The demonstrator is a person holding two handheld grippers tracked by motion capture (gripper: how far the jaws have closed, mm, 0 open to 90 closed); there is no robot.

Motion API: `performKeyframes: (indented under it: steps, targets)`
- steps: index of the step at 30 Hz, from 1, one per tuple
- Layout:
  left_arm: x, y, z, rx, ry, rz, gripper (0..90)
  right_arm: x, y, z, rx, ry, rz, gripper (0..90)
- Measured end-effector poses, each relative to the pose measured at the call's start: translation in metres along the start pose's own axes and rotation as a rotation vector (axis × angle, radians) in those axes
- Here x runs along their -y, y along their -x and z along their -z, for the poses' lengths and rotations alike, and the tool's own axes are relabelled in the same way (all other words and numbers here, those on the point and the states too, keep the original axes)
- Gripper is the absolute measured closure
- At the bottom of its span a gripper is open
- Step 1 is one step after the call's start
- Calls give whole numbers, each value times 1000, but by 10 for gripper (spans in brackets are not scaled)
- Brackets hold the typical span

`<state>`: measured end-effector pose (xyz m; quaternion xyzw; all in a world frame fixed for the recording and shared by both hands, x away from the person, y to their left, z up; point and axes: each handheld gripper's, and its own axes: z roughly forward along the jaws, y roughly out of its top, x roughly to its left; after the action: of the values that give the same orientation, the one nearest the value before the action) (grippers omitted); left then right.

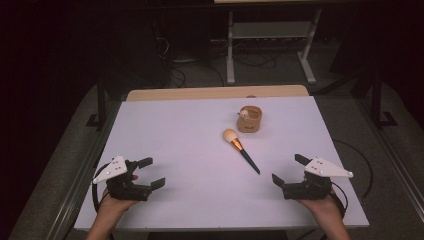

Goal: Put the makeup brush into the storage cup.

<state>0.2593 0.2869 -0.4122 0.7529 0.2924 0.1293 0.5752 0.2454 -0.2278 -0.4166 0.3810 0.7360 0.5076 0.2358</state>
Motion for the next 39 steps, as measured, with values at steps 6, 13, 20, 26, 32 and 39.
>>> performKeyframes:
  steps: [6, 13, 20, 26, 32, 39]
  targets:
    - [0, 0, 0, 1, -5, -2, 108, 0, 0, 0, 3, -4, 2, 0]
    - [-1, 1, -1, 5, -4, -3, 108, -1, 0, 0, 7, -2, -1, 0]
    - [2, 4, -4, 33, -27, -3, 108, -5, 2, -6, 10, 2, -4, 0]
    - [1, 6, -5, 15, -23, -25, 108, -10, 2, -12, 10, 0, 3, 0]
    - [3, 7, -6, 10, -26, -26, 108, -14, 3, -16, 11, 7, 10, 0]
    - [3, 7, -5, 4, -19, -25, 108, -19, 2, -21, 15, 10, 10, 0]
